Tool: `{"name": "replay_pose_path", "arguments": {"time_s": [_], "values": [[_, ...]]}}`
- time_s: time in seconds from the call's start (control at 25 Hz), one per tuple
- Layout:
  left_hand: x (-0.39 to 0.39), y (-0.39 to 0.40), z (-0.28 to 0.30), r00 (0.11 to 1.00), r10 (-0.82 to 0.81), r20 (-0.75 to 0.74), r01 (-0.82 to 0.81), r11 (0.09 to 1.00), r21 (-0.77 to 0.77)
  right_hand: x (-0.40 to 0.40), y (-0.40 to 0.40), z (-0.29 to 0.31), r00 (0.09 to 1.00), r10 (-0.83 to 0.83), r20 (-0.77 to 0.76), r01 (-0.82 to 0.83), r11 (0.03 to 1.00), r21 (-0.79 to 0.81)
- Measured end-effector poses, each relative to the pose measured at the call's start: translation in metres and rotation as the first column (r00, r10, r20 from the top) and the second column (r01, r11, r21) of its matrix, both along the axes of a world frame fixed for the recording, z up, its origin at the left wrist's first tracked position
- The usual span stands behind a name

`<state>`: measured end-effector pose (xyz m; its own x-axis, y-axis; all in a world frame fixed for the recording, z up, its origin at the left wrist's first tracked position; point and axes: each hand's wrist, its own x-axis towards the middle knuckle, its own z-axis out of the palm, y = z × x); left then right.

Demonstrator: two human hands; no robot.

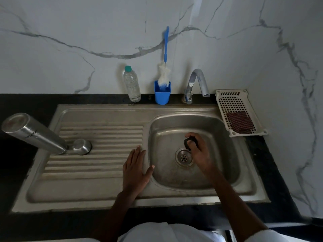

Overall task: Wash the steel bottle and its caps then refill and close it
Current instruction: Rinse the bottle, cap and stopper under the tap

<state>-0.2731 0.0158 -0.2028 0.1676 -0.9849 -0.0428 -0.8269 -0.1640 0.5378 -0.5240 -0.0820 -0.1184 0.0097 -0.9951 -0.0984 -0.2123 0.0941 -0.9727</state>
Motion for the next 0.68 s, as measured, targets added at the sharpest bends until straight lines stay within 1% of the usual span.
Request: {"name": "replay_pose_path", "arguments": {"time_s": [0.04, 0.08, 0.16, 0.24, 0.32, 0.4, 0.48, 0.56, 0.68], "values": [[0.000, 0.000, 0.000, 1.000, 0.001, 0.005, -0.001, 1.000, 0.004, -0.005, -0.004, 0.001, 0.987, 0.034, -0.156, -0.053, 0.991, -0.121], [0.000, -0.001, 0.001, 1.000, 0.003, 0.010, -0.003, 1.000, 0.006, -0.010, -0.008, 0.004, 0.950, 0.059, -0.305, -0.128, 0.969, -0.212], [0.000, -0.001, 0.000, 1.000, 0.008, 0.014, -0.008, 1.000, 0.005, -0.017, -0.020, 0.017, 0.832, 0.094, -0.546, -0.290, 0.914, -0.284], [0.000, -0.001, 0.000, 1.000, 0.004, 0.023, -0.004, 1.000, 0.006, -0.023, -0.036, 0.030, 0.706, 0.098, -0.701, -0.449, 0.827, -0.338], [0.000, -0.001, 0.000, 1.000, 0.000, 0.027, 0.000, 1.000, 0.011, -0.028, -0.053, 0.045, 0.569, 0.009, -0.822, -0.593, 0.697, -0.403], [0.000, -0.001, 0.001, 1.000, -0.001, 0.028, 0.001, 1.000, 0.020, -0.030, -0.068, 0.065, 0.454, -0.105, -0.885, -0.697, 0.577, -0.426], [0.000, -0.001, 0.002, 0.999, -0.008, 0.032, 0.007, 0.999, 0.032, -0.031, -0.077, 0.088, 0.385, -0.217, -0.897, -0.771, 0.458, -0.442], [0.000, 0.000, 0.003, 0.999, -0.014, 0.035, 0.012, 0.999, 0.037, -0.032, -0.083, 0.110, 0.354, -0.321, -0.878, -0.811, 0.361, -0.459], [0.000, 0.000, 0.003, 0.999, -0.015, 0.042, 0.014, 0.999, 0.035, -0.031, -0.091, 0.130, 0.367, -0.391, -0.844, -0.817, 0.297, -0.494]]}}
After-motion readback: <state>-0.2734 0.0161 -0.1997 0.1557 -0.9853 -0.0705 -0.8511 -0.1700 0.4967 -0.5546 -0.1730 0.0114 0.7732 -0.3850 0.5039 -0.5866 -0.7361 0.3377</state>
